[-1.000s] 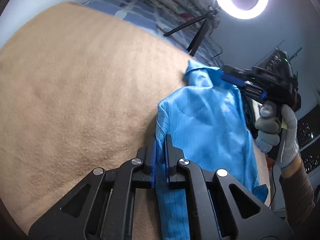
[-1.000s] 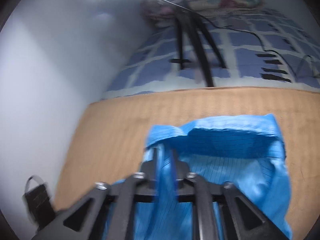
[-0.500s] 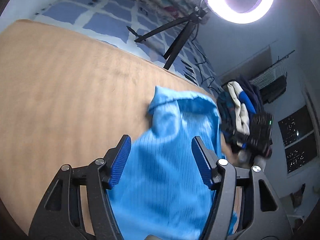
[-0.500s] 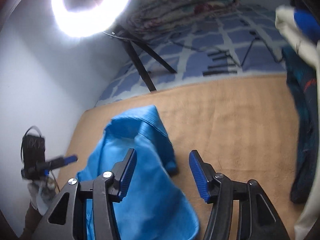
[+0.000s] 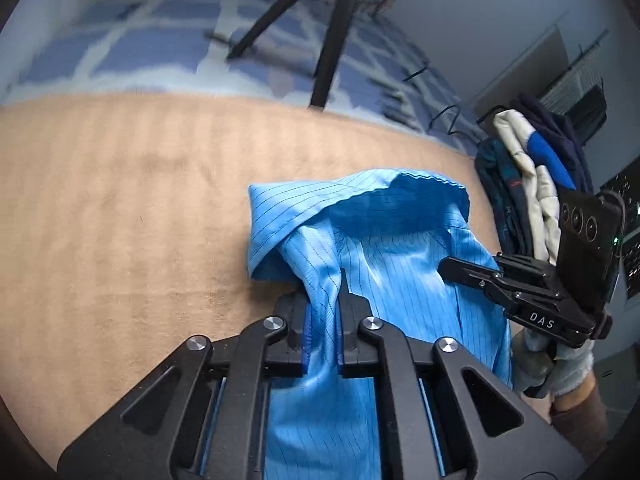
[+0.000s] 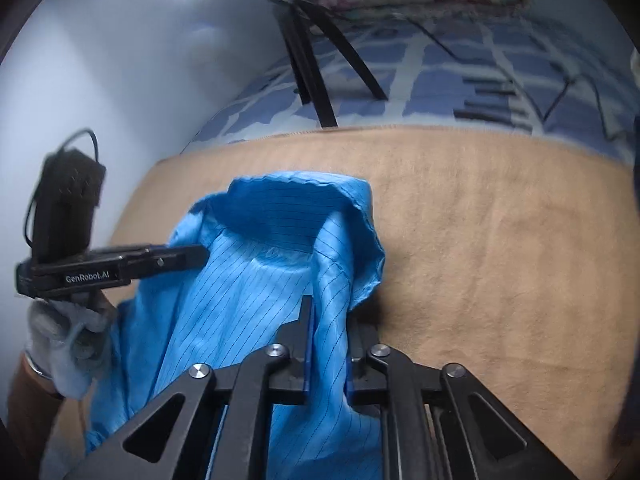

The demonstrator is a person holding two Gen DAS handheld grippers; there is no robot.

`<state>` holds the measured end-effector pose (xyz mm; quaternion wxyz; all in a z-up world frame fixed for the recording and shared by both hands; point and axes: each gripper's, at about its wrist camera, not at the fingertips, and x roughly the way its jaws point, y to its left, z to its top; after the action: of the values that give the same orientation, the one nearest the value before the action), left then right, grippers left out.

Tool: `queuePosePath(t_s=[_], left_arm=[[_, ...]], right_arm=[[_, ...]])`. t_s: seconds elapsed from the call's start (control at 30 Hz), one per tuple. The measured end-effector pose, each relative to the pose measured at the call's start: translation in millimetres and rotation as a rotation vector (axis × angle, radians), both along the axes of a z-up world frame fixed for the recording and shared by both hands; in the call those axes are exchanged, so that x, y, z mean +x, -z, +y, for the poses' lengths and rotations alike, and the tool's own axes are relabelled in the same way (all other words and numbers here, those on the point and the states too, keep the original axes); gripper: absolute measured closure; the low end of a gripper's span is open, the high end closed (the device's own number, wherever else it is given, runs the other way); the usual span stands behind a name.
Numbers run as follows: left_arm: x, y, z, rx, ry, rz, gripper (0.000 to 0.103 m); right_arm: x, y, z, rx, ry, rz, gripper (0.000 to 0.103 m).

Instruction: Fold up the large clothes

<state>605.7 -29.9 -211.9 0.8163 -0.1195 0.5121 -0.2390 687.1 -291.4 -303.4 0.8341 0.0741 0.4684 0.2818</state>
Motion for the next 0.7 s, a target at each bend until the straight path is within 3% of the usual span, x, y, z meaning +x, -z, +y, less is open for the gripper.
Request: queuePosePath(t_s=[0.43,0.7], left_arm=[[-94,-107,18,-0.063,-0.004,-0.178,0.101],[-203,-159,26,-0.04,0.02,-0.234,0.101]], right_arm=[[-87,-99,-15,0.007,0.042,-0.18,0.101],[-190,-140,-16,0.03,0.034,-0.231,0.101]])
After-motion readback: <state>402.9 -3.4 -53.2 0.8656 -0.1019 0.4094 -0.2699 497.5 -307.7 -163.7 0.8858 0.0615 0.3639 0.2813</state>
